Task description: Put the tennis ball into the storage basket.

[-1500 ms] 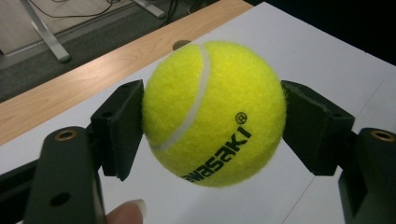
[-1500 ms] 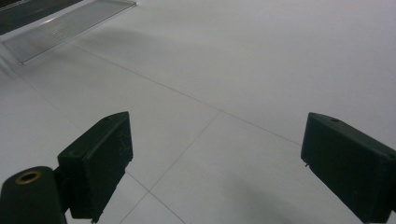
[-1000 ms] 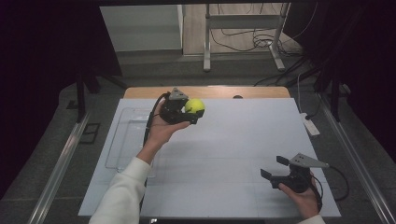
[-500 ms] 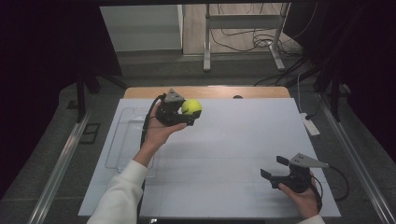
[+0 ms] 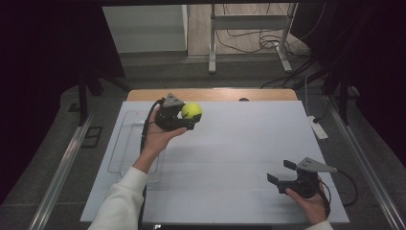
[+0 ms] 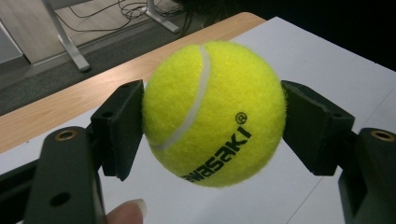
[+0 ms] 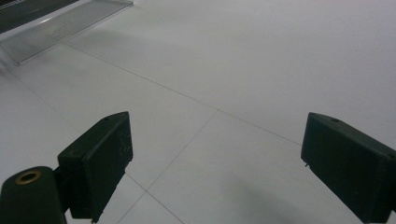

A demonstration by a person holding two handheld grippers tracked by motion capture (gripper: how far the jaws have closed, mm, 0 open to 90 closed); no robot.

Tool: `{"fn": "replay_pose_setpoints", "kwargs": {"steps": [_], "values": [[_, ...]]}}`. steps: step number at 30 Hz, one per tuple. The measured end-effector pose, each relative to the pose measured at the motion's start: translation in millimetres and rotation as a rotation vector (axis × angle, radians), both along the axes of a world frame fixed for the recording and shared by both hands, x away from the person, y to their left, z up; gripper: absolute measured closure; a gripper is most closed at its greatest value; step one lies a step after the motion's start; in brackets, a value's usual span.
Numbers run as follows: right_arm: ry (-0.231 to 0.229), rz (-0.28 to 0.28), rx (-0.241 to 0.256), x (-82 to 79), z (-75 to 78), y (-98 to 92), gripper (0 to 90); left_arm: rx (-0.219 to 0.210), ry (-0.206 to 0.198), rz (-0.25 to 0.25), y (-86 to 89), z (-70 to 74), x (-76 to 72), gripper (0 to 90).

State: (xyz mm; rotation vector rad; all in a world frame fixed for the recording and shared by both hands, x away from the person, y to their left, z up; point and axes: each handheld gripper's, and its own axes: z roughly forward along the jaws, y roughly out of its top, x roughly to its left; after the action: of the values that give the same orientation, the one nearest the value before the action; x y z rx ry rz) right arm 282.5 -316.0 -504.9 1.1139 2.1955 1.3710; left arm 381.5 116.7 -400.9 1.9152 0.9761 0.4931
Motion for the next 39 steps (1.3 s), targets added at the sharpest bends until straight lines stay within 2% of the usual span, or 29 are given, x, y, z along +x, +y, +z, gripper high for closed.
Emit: {"fn": "replay_pose_setpoints", "kwargs": {"steps": [18, 24, 39], "values": [[0.000, -0.005, -0.005, 0.0, -0.5, 0.4, 9.3, -0.007, -0.013, 0.028, 16.3, -3.7, -10.4, 27.5], [-0.002, -0.009, -0.006, -0.1, -0.4, 0.4, 9.3, -0.014, -0.004, 0.034, 22.3, -8.6, -15.4, 27.5], [-0.003, -0.015, -0.025, -0.1, -1.3, 3.0, 9.3, -0.023, -0.009, 0.100, 53.8, -9.6, -21.6, 27.5]]}}
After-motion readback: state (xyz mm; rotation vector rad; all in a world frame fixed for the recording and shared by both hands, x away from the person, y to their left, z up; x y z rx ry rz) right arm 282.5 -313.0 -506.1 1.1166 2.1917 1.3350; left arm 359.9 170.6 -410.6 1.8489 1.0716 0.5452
